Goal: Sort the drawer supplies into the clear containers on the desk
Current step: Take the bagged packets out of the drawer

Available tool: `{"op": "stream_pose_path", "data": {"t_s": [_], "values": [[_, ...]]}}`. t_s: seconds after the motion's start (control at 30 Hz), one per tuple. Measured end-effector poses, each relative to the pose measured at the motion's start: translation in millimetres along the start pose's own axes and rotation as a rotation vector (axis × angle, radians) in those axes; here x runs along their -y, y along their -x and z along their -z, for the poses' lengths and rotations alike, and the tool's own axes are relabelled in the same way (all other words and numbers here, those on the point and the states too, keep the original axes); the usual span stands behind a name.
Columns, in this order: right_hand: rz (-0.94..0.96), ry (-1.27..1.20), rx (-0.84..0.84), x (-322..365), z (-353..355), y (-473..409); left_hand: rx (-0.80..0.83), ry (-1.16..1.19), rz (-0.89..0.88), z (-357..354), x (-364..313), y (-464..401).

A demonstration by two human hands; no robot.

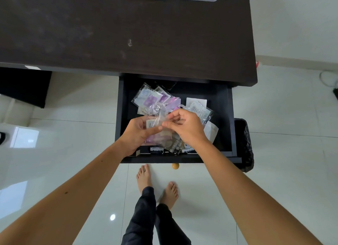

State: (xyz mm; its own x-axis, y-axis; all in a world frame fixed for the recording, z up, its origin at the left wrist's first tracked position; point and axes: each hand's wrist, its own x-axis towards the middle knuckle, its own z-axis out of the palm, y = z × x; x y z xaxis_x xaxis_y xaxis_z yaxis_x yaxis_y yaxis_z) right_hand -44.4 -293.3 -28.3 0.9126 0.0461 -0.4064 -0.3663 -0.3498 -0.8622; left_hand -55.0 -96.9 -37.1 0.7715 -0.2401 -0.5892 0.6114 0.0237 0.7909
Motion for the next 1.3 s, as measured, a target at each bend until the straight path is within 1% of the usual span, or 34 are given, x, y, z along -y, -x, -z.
{"op": "stream_pose_path", "data": {"t_s": [0.13,0.2,0.27,0.3,0.4,0.47,0.57,0.67,0.8,0.9,1.1,1.2,1.3], "values": [[0.036,0.041,-0.037,-4,2,1,-0.049,0.041,0.031,2,1,-1],[0.057,0.088,-0.142,-10,9,-1,-0.101,0.064,0.05,6,1,-2],[0.057,0.251,-0.282,-20,17,-7,-0.139,0.043,0.05,10,3,-3],[0.022,0.335,-0.312,-25,20,-10,-0.153,0.021,0.052,10,4,-4],[-0.104,0.488,-0.257,-30,24,-13,-0.191,-0.003,0.086,13,10,-9],[-0.104,0.521,-0.248,-32,24,-12,-0.197,-0.028,0.093,14,14,-12],[-0.053,0.486,-0.315,-36,26,-11,-0.191,-0.058,0.094,16,16,-14],[-0.056,0.314,-0.296,-35,38,-11,-0.19,-0.079,0.082,16,15,-14],[-0.04,0.229,-0.328,-22,60,-6,-0.225,-0.118,0.076,17,15,-16],[-0.01,0.162,-0.289,-16,69,-1,-0.253,-0.106,0.055,16,14,-17],[0.052,0.029,-0.065,2,56,-5,-0.195,-0.12,0.029,16,13,-19],[0.078,0.085,0.011,6,39,-10,-0.14,-0.089,0.015,14,7,-15],[0.122,0.184,-0.021,5,21,-13,-0.063,-0.039,0.044,10,1,-10]]}}
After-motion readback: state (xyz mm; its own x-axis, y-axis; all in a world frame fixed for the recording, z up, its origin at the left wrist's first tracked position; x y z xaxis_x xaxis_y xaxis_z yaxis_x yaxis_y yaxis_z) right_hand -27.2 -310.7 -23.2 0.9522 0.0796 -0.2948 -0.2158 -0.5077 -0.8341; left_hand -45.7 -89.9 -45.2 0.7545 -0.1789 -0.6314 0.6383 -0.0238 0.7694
